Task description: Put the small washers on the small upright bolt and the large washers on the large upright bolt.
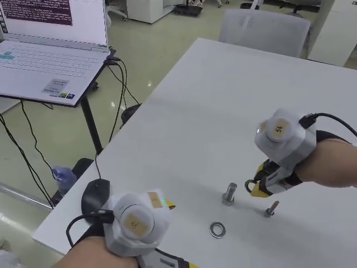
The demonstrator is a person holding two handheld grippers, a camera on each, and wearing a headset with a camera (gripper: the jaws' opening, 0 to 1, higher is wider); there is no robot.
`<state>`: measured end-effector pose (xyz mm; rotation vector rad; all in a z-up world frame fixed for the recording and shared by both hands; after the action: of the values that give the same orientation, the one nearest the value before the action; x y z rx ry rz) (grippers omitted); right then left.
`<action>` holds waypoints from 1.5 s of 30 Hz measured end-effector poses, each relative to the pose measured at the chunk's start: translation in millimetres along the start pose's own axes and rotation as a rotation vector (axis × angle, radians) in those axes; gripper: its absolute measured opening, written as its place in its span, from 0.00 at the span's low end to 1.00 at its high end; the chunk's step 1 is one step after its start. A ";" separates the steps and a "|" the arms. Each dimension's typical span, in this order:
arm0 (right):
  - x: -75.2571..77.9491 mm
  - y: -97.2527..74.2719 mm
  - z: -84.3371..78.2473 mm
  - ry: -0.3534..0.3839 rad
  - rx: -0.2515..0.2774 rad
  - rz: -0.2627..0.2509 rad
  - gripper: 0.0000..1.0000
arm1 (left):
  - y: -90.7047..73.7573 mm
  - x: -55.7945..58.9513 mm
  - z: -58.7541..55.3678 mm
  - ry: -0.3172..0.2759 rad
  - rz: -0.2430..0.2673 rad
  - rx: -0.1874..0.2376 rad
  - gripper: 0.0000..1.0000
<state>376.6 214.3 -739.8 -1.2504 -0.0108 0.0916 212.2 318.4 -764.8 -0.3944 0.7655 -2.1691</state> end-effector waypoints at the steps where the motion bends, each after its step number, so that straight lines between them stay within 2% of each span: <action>1: 2.2 1.6 1.2 0.000 -0.003 0.001 0.21 | 0.5 -0.4 0.1 0.000 0.000 0.000 0.83; 9: 6.5 13.8 10.8 -0.005 -0.012 0.012 0.21 | 2.4 -4.1 -0.6 -0.011 -0.003 0.000 0.84; 20: 10.3 31.3 22.5 -0.007 -0.036 0.018 0.21 | 4.5 -0.6 -4.0 -0.017 -0.014 -0.004 0.88; 35: 13.2 43.2 20.0 0.005 -0.071 0.028 0.21 | 5.6 1.6 -2.4 -0.019 -0.016 0.009 0.93; 45: 12.3 53.7 17.7 0.008 -0.088 0.030 0.21 | 7.9 3.2 -3.6 -0.028 -0.022 0.003 0.97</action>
<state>384.4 248.7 -785.6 -1.3394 0.0111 0.1137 213.0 313.3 -772.6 -0.4328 0.7453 -2.1802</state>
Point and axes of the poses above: the centre of the closed fingertips' face, and the gripper's own axes: y roughly forward along the fingers, x roughly to its right, z roughly out of its top, the point moved 4 cm from there along -y, roughly backward along the fingers, and after that the axes turned 4 degrees about z, right-handed, at the moved point
